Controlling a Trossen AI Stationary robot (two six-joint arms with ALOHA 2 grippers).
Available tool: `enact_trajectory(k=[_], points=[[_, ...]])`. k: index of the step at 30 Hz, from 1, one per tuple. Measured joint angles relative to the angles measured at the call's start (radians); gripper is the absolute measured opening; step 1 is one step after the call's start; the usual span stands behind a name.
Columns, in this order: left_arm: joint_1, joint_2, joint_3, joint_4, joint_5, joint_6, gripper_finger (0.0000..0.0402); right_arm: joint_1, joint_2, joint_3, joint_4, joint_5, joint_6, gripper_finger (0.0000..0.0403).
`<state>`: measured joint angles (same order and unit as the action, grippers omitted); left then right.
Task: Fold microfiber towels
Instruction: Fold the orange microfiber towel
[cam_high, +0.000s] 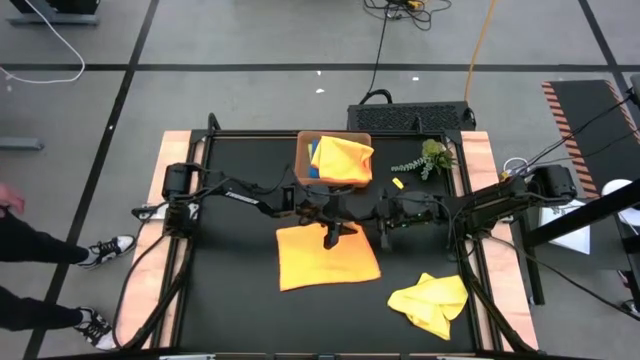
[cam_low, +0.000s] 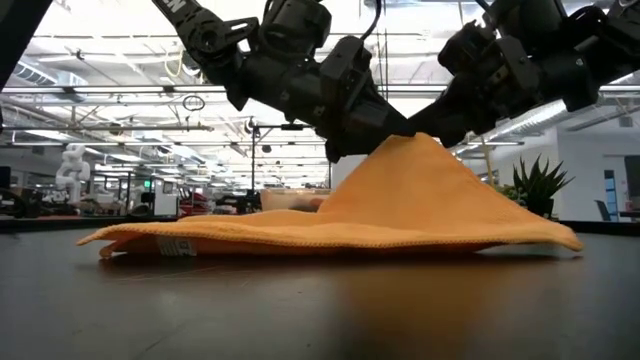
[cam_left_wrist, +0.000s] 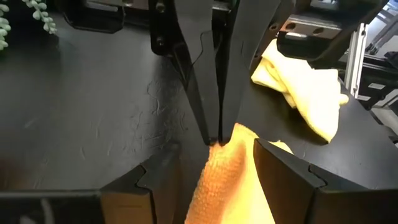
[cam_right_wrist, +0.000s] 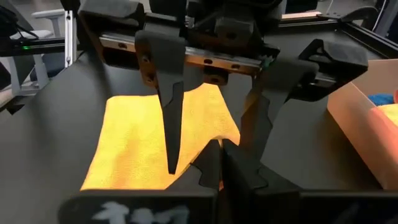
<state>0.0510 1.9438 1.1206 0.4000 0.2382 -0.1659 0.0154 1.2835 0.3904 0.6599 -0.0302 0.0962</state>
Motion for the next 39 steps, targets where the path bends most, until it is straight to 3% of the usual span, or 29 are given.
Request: enact_trajectory(k=[6,15,21,28,33,39], points=[[0.000,0.000,0.000,0.006,-0.003,0.036,0.0165,0.000,0.000,0.000,0.025,-0.001,0.006,0.0000],[0.000,0.000,-0.001,0.033,-0.003,0.084,0.0014,0.000,-0.001,0.000,0.024,-0.002,0.022,0.0012],[-0.002,-0.004,-0.001,-0.025,-0.003,0.132,0.0005,-0.001,-0.002,0.002,-0.070,0.000,0.056,0.0069],[-0.002,-0.031,0.000,-0.061,-0.011,0.168,0.0004,0.000,0.000,-0.023,-0.149,-0.005,0.141,0.0167],[-0.003,-0.056,0.000,-0.064,-0.033,0.206,0.0003,0.000,0.000,-0.068,-0.141,-0.109,0.243,0.0225],[-0.006,-0.090,-0.001,-0.104,-0.058,0.247,0.0003,0.000,0.000,-0.137,0.017,-0.237,0.326,0.0252]])
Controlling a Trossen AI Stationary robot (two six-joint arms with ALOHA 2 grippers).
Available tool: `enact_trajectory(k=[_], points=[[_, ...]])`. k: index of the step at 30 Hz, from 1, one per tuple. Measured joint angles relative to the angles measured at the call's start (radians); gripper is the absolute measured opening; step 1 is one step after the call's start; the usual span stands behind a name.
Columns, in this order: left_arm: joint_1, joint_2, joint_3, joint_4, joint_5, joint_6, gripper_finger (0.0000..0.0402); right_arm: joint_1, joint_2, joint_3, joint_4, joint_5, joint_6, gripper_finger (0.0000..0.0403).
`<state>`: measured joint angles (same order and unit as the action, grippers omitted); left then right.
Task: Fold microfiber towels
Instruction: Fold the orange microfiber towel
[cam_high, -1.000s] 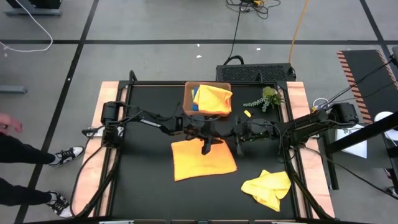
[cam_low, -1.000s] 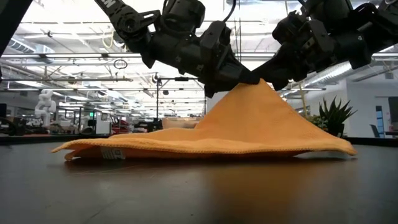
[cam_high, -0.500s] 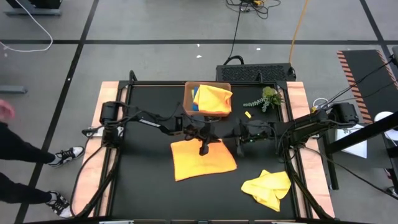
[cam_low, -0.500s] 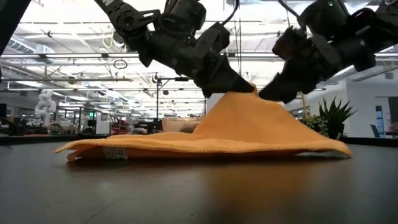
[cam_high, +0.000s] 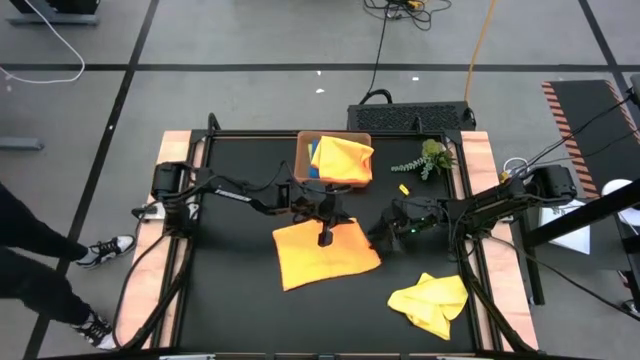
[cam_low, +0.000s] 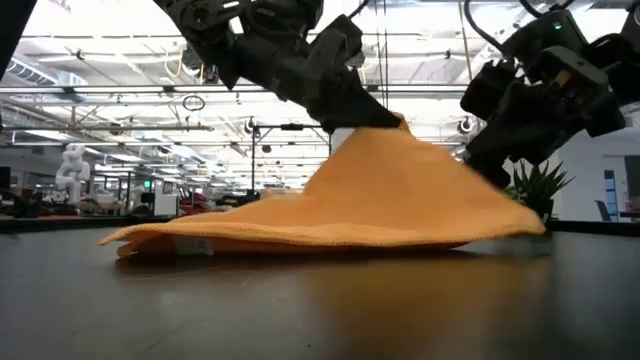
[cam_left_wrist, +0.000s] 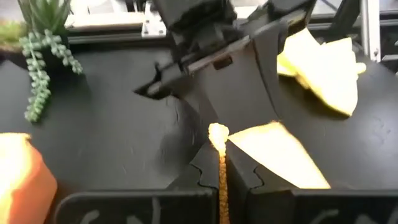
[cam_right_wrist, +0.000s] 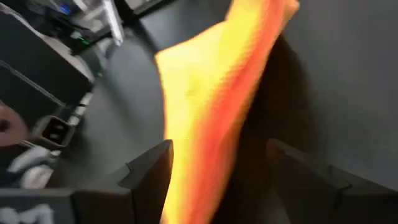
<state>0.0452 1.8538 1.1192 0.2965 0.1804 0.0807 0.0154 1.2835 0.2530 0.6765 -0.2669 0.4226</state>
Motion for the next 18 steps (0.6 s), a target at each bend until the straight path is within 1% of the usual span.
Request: enact_trajectory(k=[3,8,18], points=[[0.000,-0.009,0.003,0.020,-0.006,0.009,0.0005,0.000,0.000,-0.020,0.034,-0.022,0.022,0.0253],[0.000,-0.024,0.001,0.015,-0.025,0.036,0.0003,0.021,0.032,-0.028,0.070,-0.024,0.038,0.0253],[0.000,-0.063,0.001,0.001,-0.030,0.060,0.0006,0.039,0.222,-0.028,0.191,0.060,0.062,0.0253]])
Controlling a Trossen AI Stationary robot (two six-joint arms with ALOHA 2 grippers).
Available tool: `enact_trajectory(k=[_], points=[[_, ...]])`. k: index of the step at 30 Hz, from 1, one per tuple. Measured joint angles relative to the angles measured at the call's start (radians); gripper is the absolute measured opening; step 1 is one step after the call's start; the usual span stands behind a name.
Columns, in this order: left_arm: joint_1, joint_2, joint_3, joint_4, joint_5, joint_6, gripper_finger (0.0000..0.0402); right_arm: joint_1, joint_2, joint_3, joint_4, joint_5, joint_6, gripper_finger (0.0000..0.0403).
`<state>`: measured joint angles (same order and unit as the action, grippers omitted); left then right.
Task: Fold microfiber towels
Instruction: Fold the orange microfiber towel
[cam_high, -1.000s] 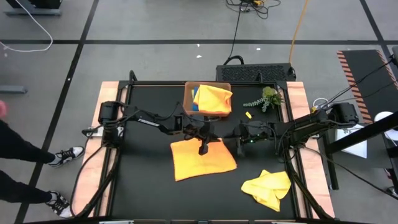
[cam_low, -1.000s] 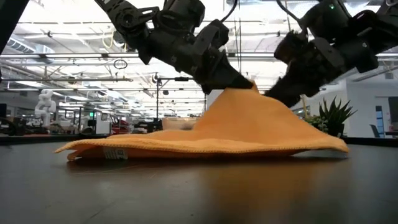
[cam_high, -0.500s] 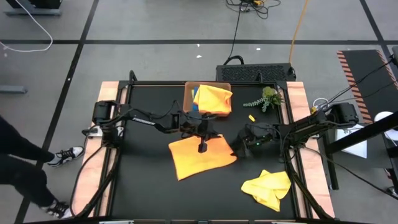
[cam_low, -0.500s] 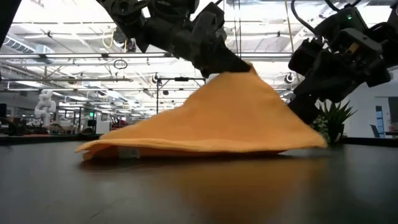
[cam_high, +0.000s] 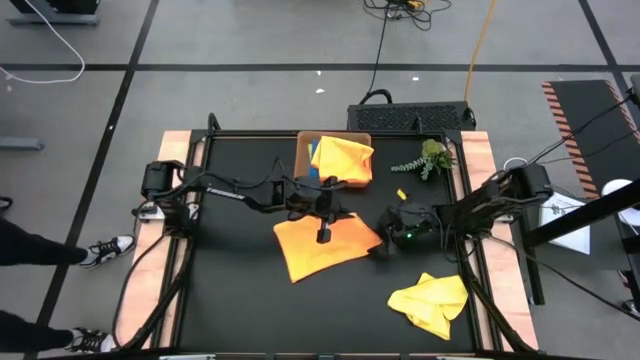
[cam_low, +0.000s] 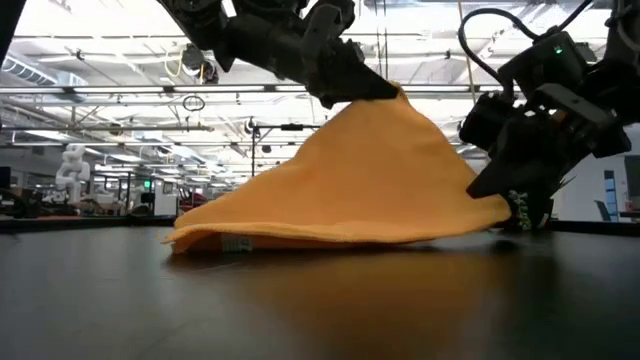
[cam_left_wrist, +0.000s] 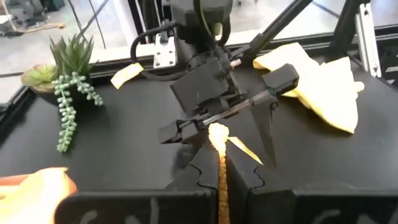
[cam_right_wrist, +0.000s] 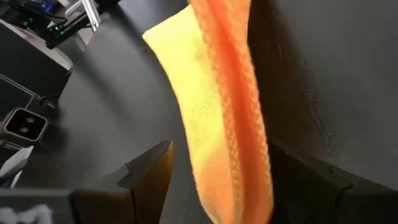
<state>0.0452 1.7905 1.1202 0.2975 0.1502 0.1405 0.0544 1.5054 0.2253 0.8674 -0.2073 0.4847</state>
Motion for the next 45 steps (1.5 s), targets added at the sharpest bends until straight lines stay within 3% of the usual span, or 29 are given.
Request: enact_trajectory(k=[4,13,22,29,35,45], points=[[0.000,-0.011,0.000,-0.035,-0.005,-0.003,0.0003,0.000,0.031,0.000,0.037,0.002,-0.003,0.0235],[-0.005,-0.012,0.000,-0.103,-0.049,-0.011,0.0005,0.000,0.019,-0.022,0.048,0.001,-0.013,0.0150],[-0.005,-0.012,0.000,-0.115,-0.055,-0.013,0.0007,0.000,0.019,-0.030,0.061,0.023,-0.044,0.0104],[-0.007,-0.018,0.000,-0.121,-0.058,-0.029,0.0006,0.000,0.019,-0.030,0.133,0.022,-0.095,0.0009],[-0.037,-0.067,-0.002,-0.189,-0.091,-0.066,0.0004,0.018,0.001,-0.029,0.230,-0.010,-0.105,0.0003],[-0.188,-0.185,0.000,-0.295,-0.222,-0.225,0.0003,0.111,-0.210,0.004,0.198,-0.061,-0.093,0.0001]])
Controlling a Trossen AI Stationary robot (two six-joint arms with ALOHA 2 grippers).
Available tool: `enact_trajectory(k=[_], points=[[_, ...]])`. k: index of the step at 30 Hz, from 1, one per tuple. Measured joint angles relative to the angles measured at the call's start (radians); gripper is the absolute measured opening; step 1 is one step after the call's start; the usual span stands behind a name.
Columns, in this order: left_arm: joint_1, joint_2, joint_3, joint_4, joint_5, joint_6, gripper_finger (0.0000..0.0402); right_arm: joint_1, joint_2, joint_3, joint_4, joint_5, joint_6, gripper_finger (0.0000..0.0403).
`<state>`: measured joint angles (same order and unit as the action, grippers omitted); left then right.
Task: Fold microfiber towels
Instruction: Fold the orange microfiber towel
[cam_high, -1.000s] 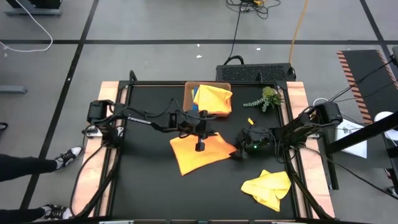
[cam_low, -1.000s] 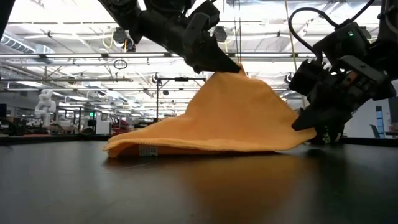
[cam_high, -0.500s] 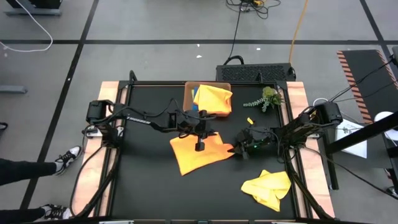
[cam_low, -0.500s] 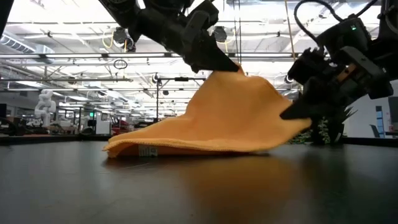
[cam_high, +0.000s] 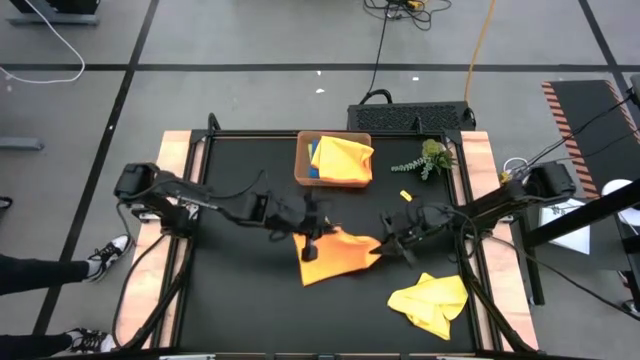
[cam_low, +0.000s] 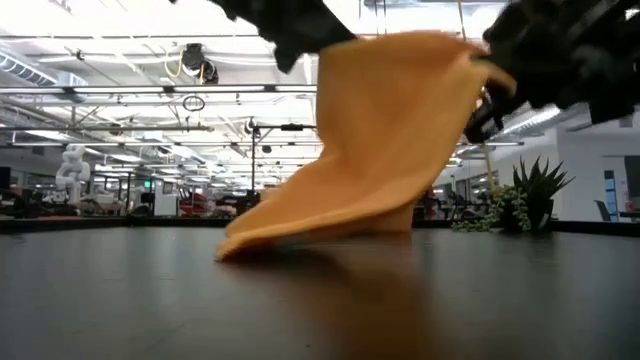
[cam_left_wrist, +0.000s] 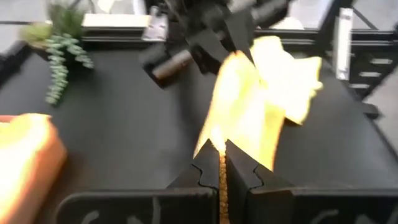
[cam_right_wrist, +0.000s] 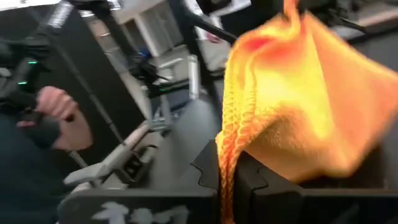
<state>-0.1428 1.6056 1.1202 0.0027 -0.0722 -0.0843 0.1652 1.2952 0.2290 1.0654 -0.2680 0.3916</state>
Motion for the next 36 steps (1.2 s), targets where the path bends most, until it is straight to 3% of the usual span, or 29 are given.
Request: enact_trajectory(k=[5,13,21,25,30,36], points=[[-0.125,-0.022,0.000,-0.013,-0.098,-0.020,0.0003,0.083,-0.036,0.096,-0.144,-0.032,-0.027,0.0001],[-0.319,-0.072,0.000,0.025,-0.279,-0.094,0.0002,0.171,-0.066,0.238,-0.202,-0.180,-0.036,0.0000],[-0.467,-0.087,0.000,0.271,-0.343,-0.113,0.0003,0.227,-0.092,0.384,-0.272,-0.284,-0.015,0.0000],[-0.481,-0.087,0.001,0.273,-0.367,-0.119,0.0002,0.214,-0.100,0.414,-0.351,-0.299,-0.009,0.0000],[-0.433,-0.088,0.000,0.138,-0.375,-0.173,0.0004,0.149,-0.107,0.413,-0.493,-0.281,0.002,0.0000],[-0.327,-0.089,-0.001,-0.133,-0.406,-0.291,0.0003,0.064,-0.107,0.412,-0.736,-0.116,-0.046,0.0000]])
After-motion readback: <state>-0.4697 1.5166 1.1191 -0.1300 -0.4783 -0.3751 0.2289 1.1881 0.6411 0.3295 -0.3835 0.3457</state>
